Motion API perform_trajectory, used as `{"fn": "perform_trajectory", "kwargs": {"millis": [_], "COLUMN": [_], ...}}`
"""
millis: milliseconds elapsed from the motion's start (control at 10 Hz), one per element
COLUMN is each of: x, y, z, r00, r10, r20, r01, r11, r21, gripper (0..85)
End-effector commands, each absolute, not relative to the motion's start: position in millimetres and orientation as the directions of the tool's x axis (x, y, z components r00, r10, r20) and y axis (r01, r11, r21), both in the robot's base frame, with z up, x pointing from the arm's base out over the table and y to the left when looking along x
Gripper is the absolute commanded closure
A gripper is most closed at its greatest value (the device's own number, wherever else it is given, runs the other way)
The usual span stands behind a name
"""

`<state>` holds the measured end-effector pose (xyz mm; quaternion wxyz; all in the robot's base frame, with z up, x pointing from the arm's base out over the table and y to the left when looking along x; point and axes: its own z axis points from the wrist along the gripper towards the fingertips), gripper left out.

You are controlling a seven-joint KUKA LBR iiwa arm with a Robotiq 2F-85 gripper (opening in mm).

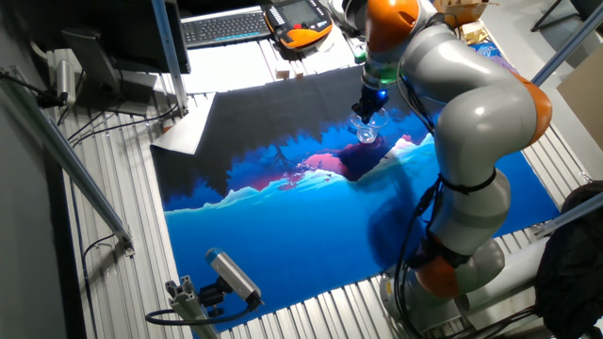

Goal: Pick up the cup

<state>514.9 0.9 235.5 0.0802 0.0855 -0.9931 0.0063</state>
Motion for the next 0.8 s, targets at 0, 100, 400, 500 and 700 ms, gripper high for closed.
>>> {"fn": "perform_trajectory", "kwargs": {"millis": [0,100,400,500,700], "x": [515,515,524,530,542], "y": [1,1,0,-3,-10], "z": [236,236,230,225,211], "r00": [-0.977,-0.979,-0.985,-0.986,-0.984], "r10": [-0.143,-0.128,-0.088,-0.087,-0.09], "r20": [0.158,0.158,0.148,0.145,0.151], "r01": [-0.144,-0.129,-0.091,-0.09,-0.09], "r11": [0.99,0.992,0.996,0.996,0.996], "r21": [0.007,0.002,-0.017,-0.013,0.004], "gripper": [85.0,85.0,51.0,51.0,51.0]}}
